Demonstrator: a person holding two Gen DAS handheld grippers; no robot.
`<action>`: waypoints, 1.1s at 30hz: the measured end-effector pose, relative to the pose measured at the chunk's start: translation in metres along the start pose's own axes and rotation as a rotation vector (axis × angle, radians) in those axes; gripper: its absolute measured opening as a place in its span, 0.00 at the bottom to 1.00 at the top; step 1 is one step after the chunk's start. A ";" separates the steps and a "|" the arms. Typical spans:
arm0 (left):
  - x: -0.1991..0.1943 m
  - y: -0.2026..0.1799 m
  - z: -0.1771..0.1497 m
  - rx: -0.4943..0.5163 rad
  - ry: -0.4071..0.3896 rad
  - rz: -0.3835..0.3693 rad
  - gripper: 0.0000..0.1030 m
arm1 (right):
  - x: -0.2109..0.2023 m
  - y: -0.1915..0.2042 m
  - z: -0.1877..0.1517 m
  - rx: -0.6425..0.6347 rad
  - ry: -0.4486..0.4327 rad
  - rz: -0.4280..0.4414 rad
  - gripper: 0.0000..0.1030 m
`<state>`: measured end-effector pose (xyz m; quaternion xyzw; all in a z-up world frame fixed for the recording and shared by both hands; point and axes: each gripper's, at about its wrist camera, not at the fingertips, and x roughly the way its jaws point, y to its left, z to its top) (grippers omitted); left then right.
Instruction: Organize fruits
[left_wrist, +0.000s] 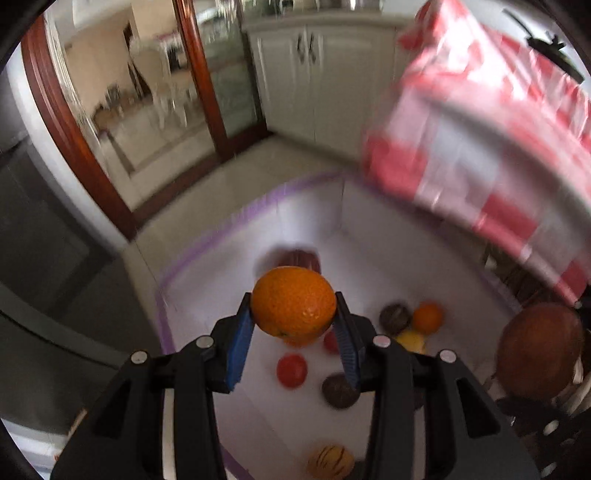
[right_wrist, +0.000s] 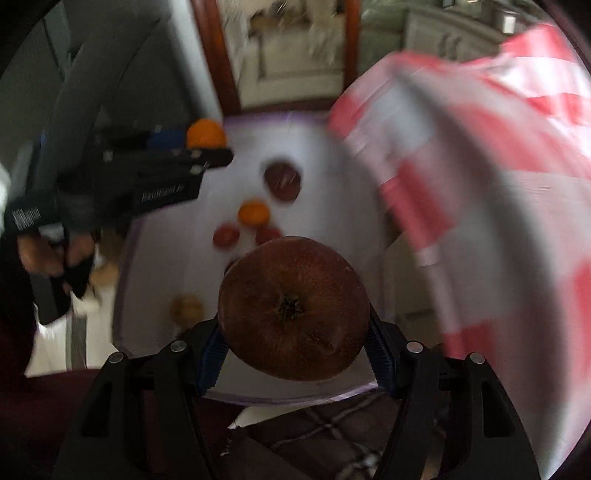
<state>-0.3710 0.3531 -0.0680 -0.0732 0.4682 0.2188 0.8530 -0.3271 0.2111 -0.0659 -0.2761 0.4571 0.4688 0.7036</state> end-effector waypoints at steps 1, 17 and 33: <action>0.010 0.003 -0.004 -0.013 0.031 -0.003 0.41 | 0.012 0.006 0.001 -0.024 0.035 -0.001 0.62; 0.060 0.016 -0.028 -0.132 0.211 -0.026 0.46 | 0.095 0.053 -0.007 -0.239 0.272 -0.008 0.63; 0.029 0.010 -0.014 -0.106 0.092 0.023 0.88 | 0.057 0.033 0.001 -0.155 0.151 0.004 0.79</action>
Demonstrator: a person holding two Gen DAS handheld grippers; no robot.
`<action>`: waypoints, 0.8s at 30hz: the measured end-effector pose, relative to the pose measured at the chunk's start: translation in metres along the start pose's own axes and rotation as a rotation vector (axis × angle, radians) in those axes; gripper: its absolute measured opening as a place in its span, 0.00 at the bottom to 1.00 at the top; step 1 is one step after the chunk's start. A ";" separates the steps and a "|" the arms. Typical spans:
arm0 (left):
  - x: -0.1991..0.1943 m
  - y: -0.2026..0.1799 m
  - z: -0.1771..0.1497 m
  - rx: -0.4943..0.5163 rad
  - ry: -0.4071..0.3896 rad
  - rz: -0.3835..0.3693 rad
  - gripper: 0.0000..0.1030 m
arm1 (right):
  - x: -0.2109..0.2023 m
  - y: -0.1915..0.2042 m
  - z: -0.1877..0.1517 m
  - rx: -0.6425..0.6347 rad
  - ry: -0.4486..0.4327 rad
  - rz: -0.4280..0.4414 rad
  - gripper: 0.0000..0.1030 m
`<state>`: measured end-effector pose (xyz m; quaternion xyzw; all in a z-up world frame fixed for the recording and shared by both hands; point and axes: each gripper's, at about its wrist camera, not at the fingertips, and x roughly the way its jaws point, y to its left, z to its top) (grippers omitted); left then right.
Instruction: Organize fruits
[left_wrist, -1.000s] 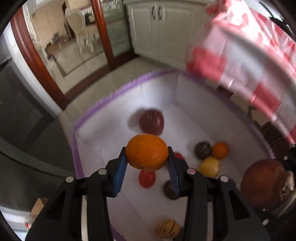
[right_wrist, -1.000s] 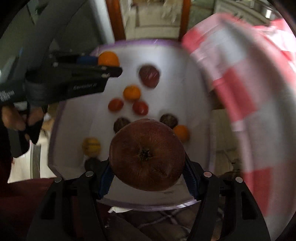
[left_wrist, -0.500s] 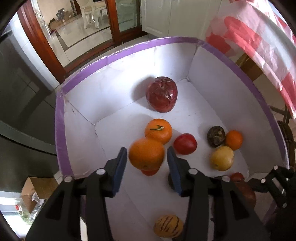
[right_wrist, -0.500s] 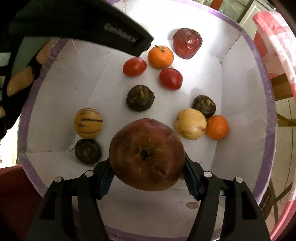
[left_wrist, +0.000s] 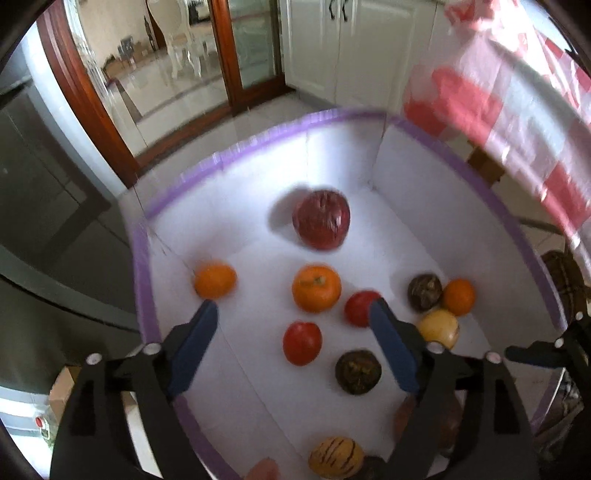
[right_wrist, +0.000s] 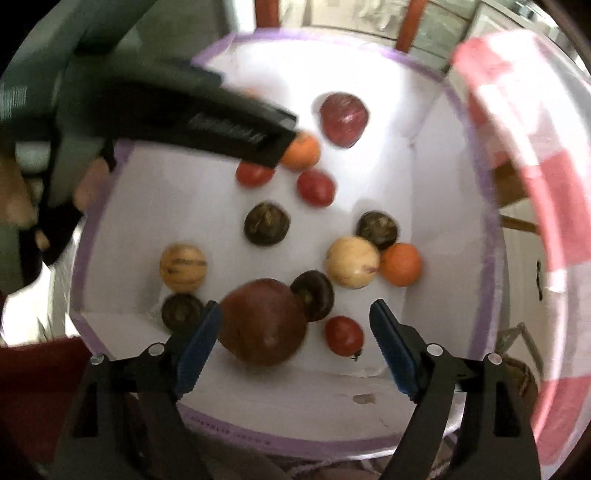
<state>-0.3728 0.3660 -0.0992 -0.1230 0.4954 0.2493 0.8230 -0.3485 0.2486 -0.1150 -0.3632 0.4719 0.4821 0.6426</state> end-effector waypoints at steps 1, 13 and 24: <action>-0.006 -0.001 0.003 0.004 -0.033 0.020 0.89 | -0.008 -0.008 0.001 0.037 -0.021 0.010 0.79; -0.069 0.001 0.027 -0.079 -0.211 0.065 0.99 | -0.068 -0.053 0.018 0.240 -0.192 -0.003 0.85; -0.031 -0.014 0.018 -0.045 -0.022 0.013 0.99 | -0.043 -0.053 0.011 0.258 -0.128 -0.074 0.85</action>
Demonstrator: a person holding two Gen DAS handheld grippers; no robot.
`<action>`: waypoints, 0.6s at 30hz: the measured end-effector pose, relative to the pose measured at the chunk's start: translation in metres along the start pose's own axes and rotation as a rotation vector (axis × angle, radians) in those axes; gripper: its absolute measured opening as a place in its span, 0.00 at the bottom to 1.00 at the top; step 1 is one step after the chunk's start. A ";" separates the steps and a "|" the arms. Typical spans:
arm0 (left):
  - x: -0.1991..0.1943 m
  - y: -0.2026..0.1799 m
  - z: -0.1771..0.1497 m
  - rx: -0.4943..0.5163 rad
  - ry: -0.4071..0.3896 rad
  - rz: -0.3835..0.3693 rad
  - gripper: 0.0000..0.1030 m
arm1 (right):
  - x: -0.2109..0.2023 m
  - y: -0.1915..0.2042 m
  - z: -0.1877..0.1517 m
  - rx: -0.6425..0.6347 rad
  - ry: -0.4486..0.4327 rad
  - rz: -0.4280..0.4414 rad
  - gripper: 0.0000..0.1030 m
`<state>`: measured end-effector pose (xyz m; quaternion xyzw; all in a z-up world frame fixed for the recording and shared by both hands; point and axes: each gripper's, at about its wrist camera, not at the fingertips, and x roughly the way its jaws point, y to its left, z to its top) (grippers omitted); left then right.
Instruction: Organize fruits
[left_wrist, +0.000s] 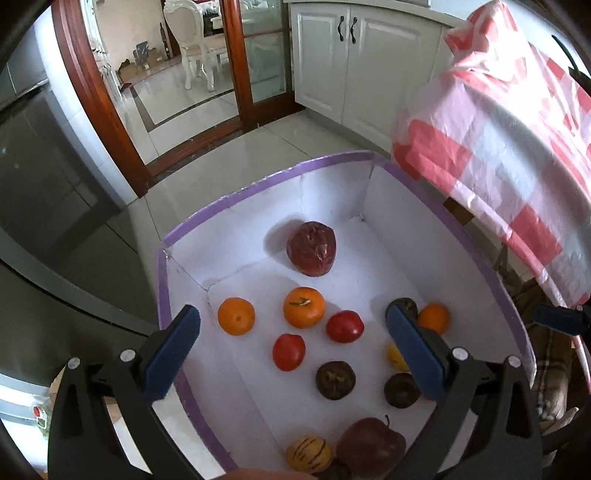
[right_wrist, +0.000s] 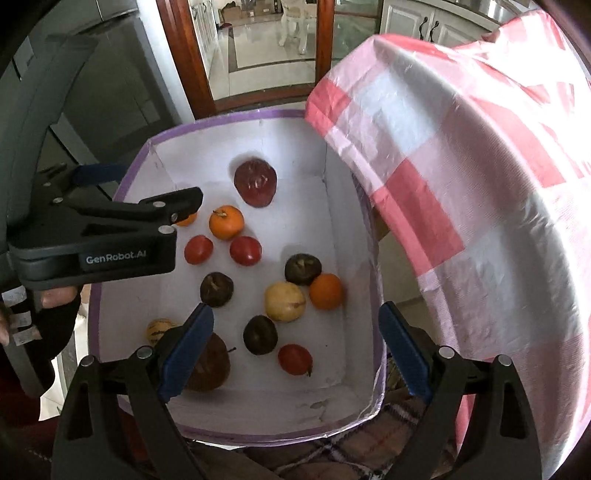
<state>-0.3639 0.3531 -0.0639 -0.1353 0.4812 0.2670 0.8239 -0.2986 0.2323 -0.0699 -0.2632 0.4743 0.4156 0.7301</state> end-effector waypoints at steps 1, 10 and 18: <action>0.000 -0.001 -0.002 0.001 0.002 -0.001 0.99 | 0.000 0.002 -0.001 -0.003 0.004 0.000 0.85; 0.007 0.004 -0.005 -0.002 0.021 -0.011 0.99 | 0.011 0.009 -0.005 -0.034 0.019 0.000 0.85; 0.010 0.004 -0.005 0.005 0.030 -0.014 0.99 | 0.014 0.010 -0.008 -0.039 0.031 -0.001 0.85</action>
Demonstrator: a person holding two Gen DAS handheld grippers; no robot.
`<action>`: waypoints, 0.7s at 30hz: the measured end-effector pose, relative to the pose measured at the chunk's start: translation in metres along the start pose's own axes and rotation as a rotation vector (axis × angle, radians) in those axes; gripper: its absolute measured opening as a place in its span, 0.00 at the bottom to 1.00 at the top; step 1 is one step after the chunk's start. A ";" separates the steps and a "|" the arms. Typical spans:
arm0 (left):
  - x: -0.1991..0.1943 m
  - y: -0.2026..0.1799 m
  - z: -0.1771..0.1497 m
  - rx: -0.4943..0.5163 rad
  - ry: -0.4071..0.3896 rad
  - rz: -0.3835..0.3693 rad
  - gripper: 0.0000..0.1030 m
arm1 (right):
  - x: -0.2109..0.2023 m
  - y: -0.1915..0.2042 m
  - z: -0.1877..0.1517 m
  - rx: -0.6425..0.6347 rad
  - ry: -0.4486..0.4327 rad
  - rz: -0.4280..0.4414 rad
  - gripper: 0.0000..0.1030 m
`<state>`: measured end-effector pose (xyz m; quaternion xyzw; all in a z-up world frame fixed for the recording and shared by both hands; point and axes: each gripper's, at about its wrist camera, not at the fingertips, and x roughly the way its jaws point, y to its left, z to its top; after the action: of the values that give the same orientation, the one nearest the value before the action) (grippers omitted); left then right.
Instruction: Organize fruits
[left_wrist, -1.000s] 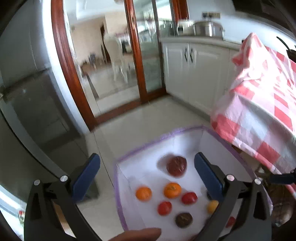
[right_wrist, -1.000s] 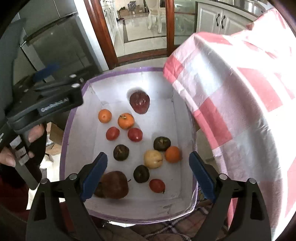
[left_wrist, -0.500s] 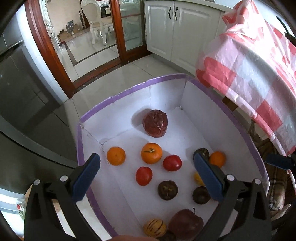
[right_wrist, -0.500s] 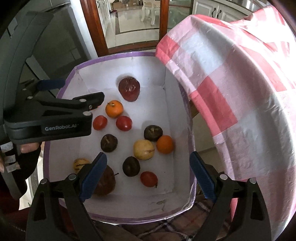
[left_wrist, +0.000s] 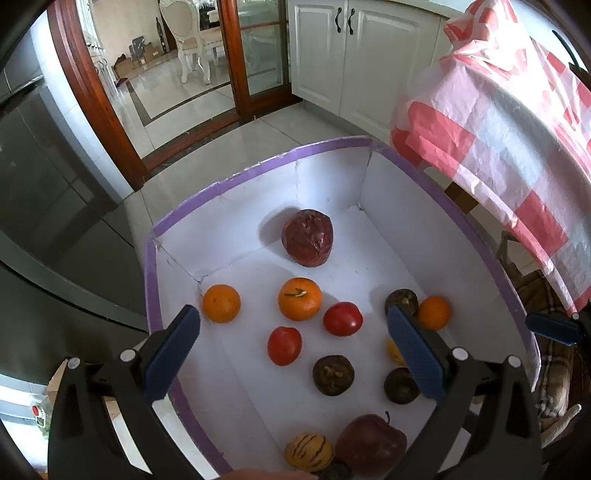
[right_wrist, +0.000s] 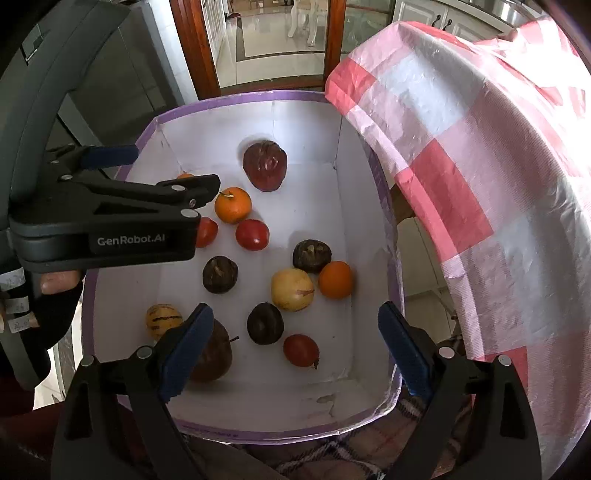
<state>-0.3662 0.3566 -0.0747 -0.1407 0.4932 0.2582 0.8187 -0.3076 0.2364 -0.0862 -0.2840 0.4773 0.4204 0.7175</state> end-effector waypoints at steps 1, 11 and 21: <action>0.001 0.000 0.000 0.001 0.002 0.000 0.99 | 0.001 0.000 0.000 -0.001 0.003 0.000 0.85; 0.007 0.002 0.000 0.002 0.016 0.003 0.99 | 0.005 0.001 -0.002 -0.006 0.018 -0.001 0.85; 0.008 0.003 0.000 -0.004 0.024 0.004 0.99 | 0.005 0.002 -0.001 -0.008 0.021 -0.001 0.85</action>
<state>-0.3643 0.3615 -0.0820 -0.1444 0.5027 0.2588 0.8121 -0.3090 0.2381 -0.0917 -0.2915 0.4831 0.4189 0.7114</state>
